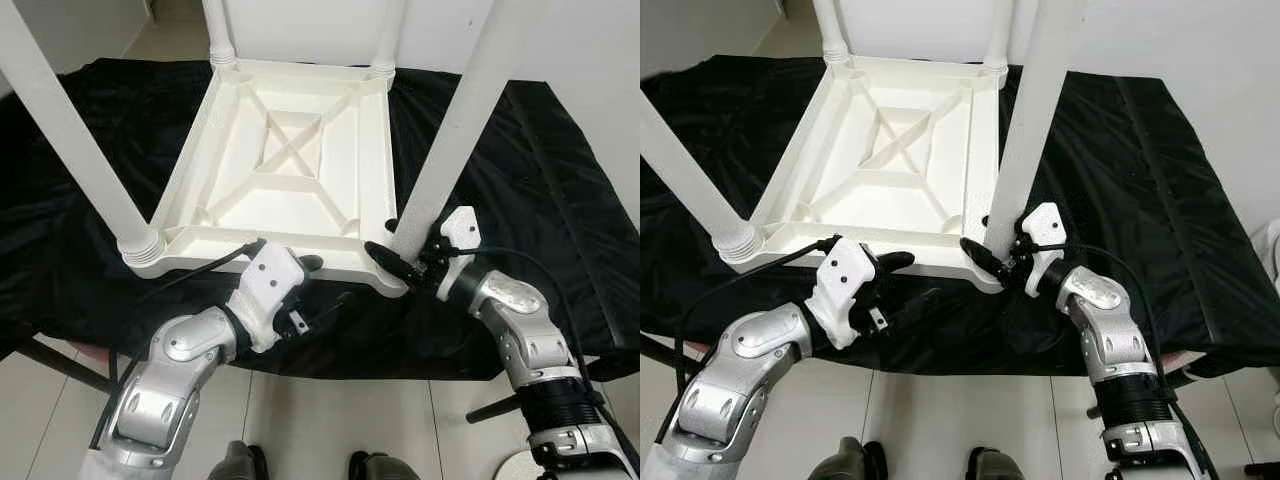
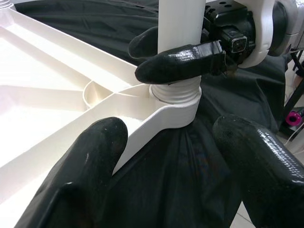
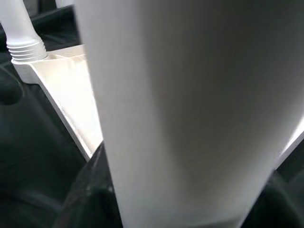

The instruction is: Building children table

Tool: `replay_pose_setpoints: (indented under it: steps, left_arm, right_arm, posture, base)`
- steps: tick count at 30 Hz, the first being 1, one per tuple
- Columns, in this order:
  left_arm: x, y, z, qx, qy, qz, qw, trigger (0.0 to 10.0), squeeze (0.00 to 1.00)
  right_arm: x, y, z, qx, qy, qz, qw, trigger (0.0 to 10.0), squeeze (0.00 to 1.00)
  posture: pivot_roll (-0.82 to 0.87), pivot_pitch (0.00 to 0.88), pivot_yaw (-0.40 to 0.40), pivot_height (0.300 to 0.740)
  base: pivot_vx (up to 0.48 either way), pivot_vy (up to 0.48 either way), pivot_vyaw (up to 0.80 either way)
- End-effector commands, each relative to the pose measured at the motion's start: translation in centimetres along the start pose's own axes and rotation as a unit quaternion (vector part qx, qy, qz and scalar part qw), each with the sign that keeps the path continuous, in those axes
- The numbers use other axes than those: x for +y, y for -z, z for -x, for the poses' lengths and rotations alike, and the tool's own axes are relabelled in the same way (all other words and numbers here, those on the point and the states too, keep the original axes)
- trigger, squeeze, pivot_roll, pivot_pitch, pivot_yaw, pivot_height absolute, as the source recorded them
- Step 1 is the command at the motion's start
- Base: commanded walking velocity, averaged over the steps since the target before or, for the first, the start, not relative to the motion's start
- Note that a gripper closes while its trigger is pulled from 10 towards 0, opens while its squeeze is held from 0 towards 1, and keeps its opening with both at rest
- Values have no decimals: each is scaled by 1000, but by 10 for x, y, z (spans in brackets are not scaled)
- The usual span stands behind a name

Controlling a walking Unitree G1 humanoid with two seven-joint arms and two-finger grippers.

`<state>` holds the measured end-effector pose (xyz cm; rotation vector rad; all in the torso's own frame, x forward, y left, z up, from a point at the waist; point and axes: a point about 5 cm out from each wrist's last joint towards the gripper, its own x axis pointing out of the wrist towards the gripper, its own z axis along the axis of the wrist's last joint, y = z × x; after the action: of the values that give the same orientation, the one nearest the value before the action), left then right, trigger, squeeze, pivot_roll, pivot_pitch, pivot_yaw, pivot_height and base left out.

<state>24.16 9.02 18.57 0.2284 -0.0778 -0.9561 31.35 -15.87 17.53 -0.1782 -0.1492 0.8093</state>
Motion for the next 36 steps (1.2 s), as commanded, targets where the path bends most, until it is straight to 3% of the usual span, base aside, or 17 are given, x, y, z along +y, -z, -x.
replay_pose_setpoints:
  steps: [1,4,11,14,16,17,18,22,24,27,29,30,36]
  left_arm:
    - [-4,-2,2,-4,2,-2,1000,10000,0]
    - [-4,-2,1,-5,-1,-4,1000,10000,0]
    - [3,-1,-6,-1,-30,1,1000,10000,0]
    - [4,-1,-7,1,-37,0,999,10000,0]
    - [7,1,-10,4,-54,0,999,10000,0]
    - [7,1,-10,4,-54,0,999,10000,0]
    - [8,2,-11,5,-62,2,998,10000,0]
    - [10,3,-12,8,-69,-4,998,10000,0]
    - [10,3,-12,9,-70,-4,998,10000,0]
    - [12,5,-14,13,-86,2,996,10000,0]
    - [12,5,-14,13,-86,2,996,10000,0]
    - [11,5,-14,13,-88,4,996,10000,0]
    - [10,7,-11,15,-105,3,994,10000,0]
  right_arm:
    - [0,6,2,1,17,-19,1000,10000,0]
    - [1,6,1,-2,32,-35,999,10000,0]
    - [-3,3,-8,6,177,-35,984,10000,0]
    - [-2,3,-8,7,192,-44,980,10000,0]
    - [9,7,-9,13,254,-63,965,10000,0]
    - [9,7,-9,13,254,-63,965,10000,0]
    - [20,6,-11,10,289,-63,955,10000,0]
    - [38,8,-15,18,339,-67,938,10000,0]
    - [39,8,-15,21,344,-68,936,10000,0]
    - [57,5,-29,3,331,-75,941,10000,0]
    - [57,5,-29,3,331,-75,941,10000,0]
    - [60,2,-31,-10,326,-76,942,10000,1000]
    - [50,-12,-21,-61,282,-82,954,10000,1000]
  posture:
    - [-116,158,19,740]
    - [-116,158,19,740]
    - [-135,156,17,740]
    - [-135,156,17,740]
    - [-138,157,12,740]
    - [-138,157,12,740]
    - [-140,159,9,740]
    - [-141,159,6,740]
    - [-141,159,6,740]
    - [-139,157,-2,740]
    - [-139,157,-2,740]
    - [-136,159,-6,740]
    - [-135,149,-15,740]
  base:
    - [0,0,0]
    - [0,0,0]
    - [0,0,0]
    - [0,0,0]
    - [0,0,0]
    - [0,0,0]
    - [0,0,0]
    - [0,0,0]
    - [0,0,0]
    - [0,0,0]
    - [0,0,0]
    - [0,0,0]
    - [0,0,0]
